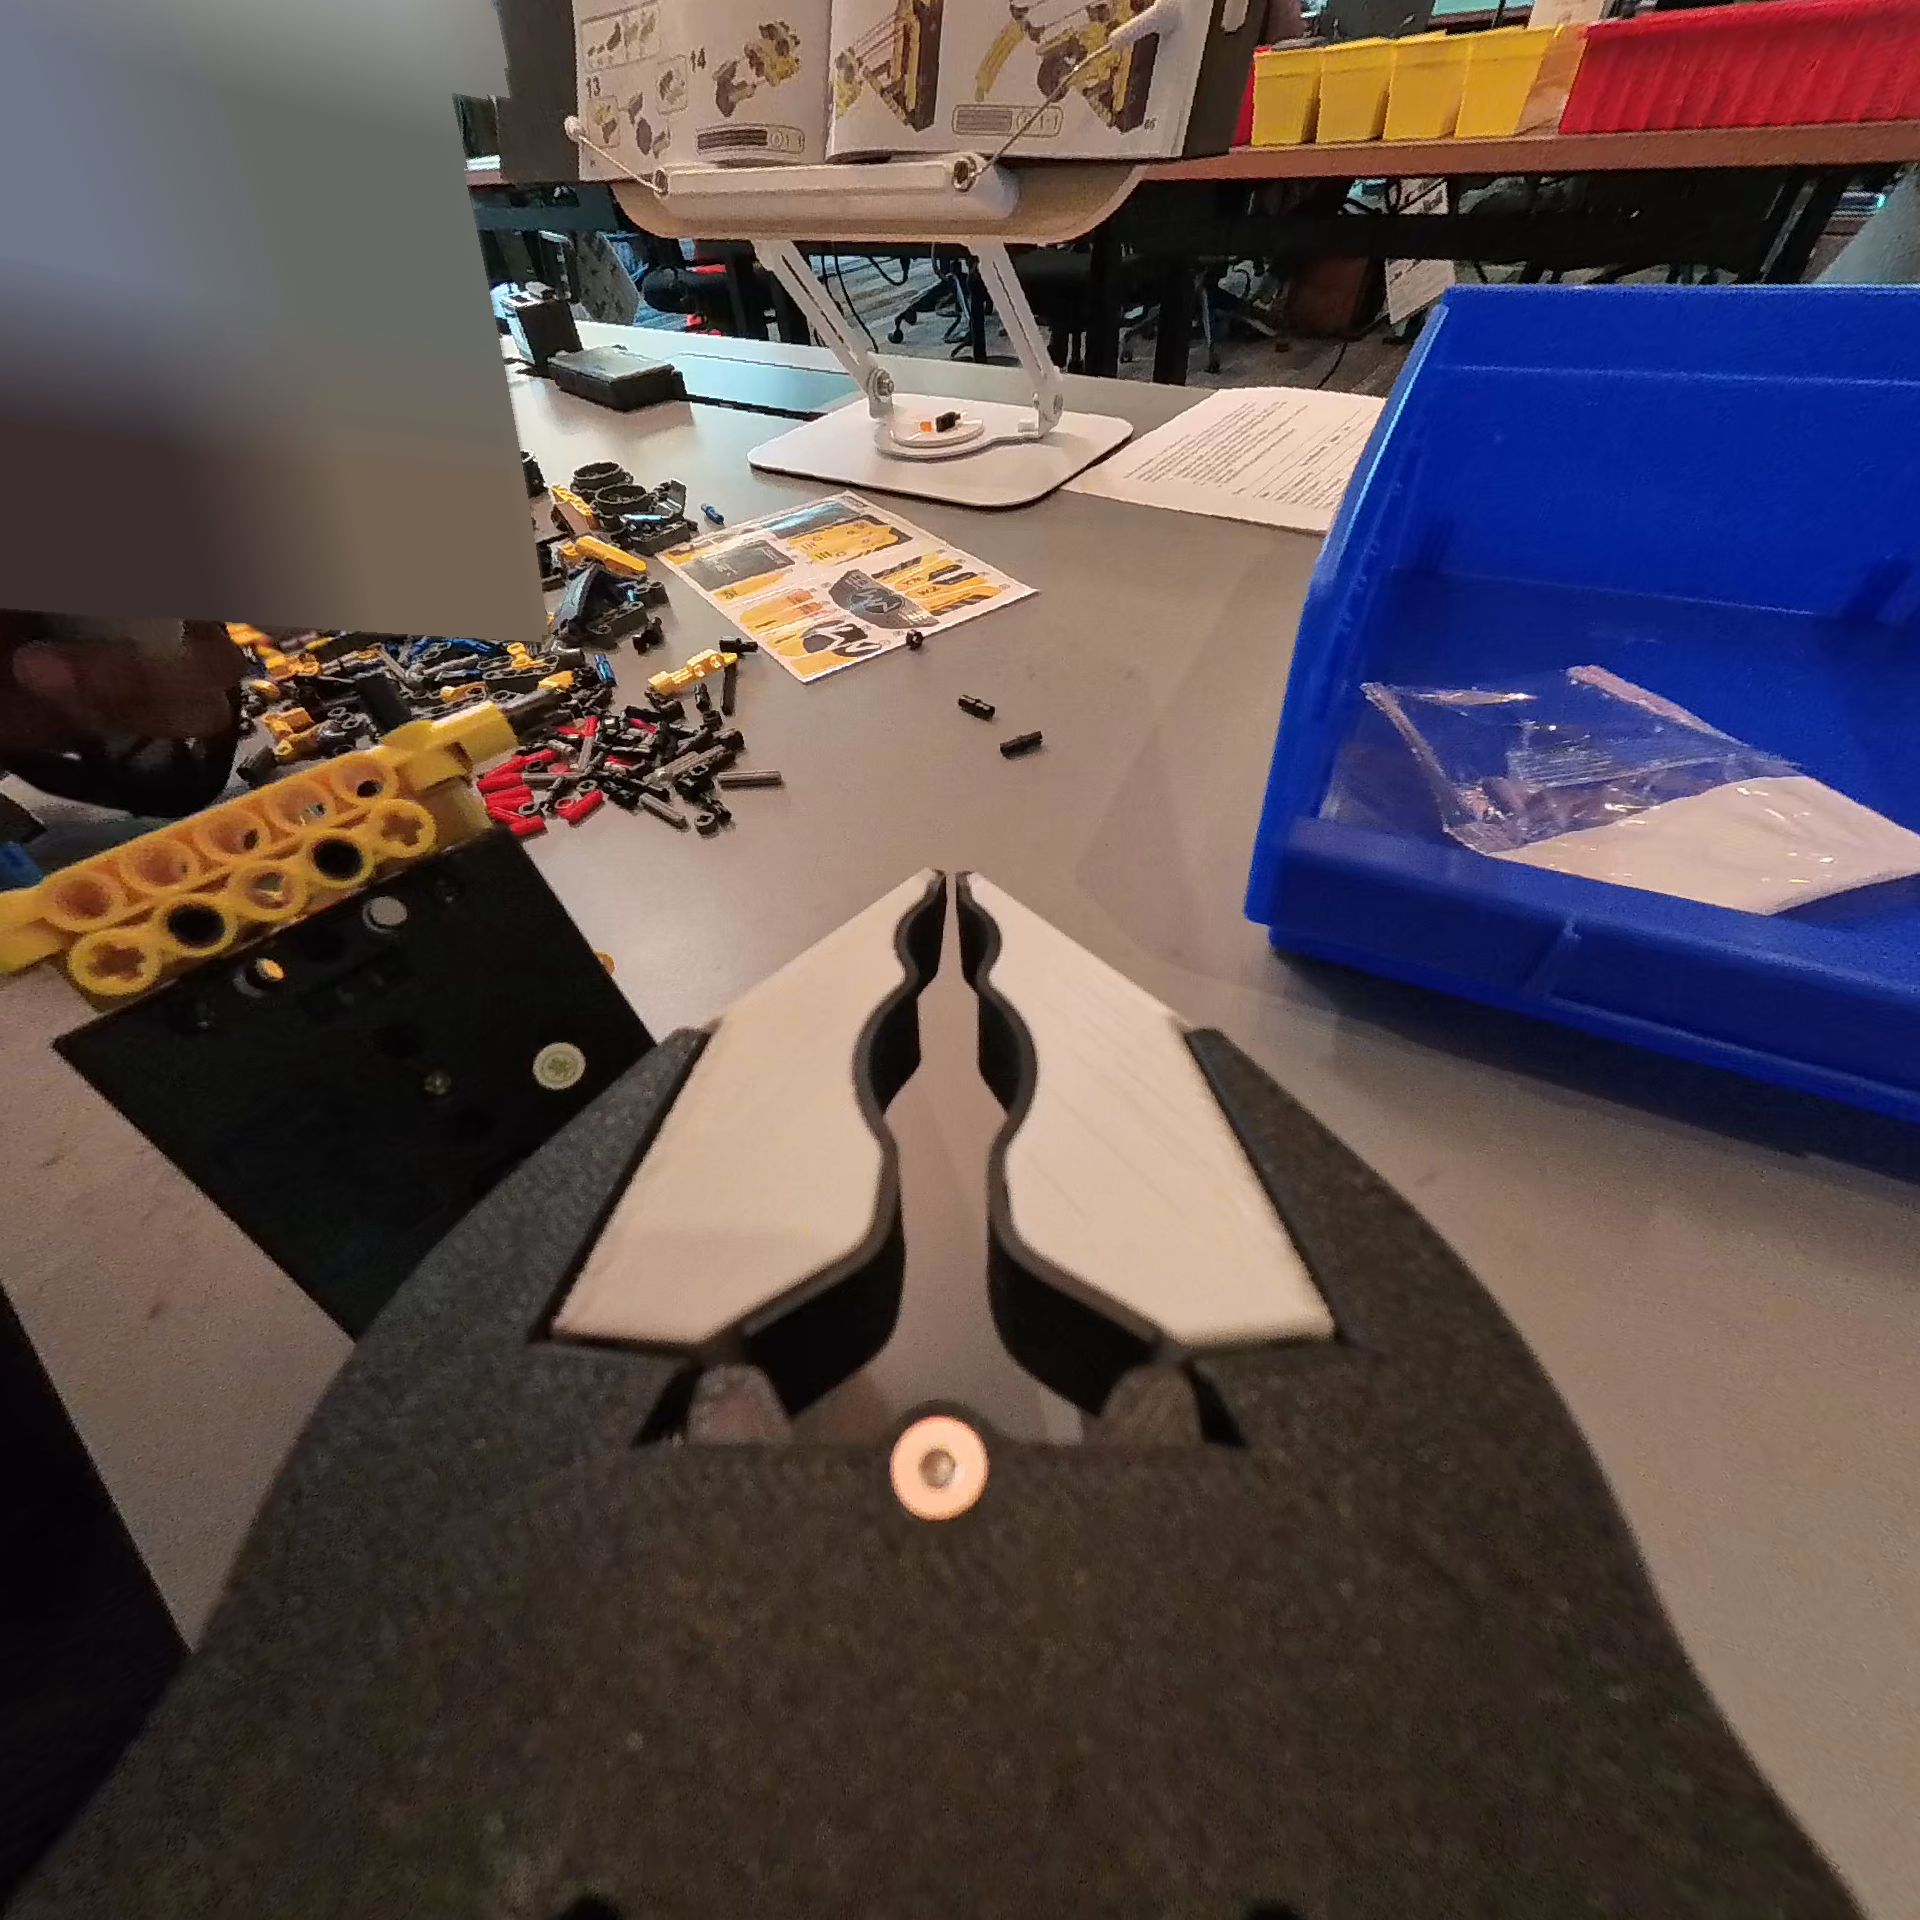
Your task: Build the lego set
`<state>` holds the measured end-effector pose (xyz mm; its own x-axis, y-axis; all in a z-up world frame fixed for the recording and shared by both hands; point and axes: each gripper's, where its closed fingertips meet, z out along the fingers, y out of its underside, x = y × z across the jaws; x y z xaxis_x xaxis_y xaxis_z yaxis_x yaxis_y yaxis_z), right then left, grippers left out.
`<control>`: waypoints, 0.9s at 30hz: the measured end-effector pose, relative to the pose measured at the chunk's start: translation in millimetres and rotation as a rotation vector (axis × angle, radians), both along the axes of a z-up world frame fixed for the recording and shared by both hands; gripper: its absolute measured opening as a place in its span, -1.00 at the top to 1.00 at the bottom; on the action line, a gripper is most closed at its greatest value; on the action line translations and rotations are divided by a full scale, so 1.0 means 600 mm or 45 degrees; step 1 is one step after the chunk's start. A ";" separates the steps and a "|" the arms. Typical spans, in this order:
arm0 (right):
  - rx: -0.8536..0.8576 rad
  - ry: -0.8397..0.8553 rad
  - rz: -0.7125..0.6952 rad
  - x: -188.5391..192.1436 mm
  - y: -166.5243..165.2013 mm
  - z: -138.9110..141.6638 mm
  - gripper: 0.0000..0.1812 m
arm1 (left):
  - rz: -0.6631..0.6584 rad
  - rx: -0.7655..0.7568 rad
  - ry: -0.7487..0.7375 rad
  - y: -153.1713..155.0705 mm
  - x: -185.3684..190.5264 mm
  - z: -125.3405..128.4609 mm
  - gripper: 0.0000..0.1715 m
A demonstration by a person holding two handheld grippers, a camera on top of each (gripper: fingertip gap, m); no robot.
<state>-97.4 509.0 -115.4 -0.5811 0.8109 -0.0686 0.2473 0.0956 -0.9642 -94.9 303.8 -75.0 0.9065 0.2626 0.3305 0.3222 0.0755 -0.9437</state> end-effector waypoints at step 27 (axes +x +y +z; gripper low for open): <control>-0.010 0.088 0.005 0.014 -0.003 0.015 1.00 | 0.137 0.101 -0.005 -0.036 -0.029 0.017 0.98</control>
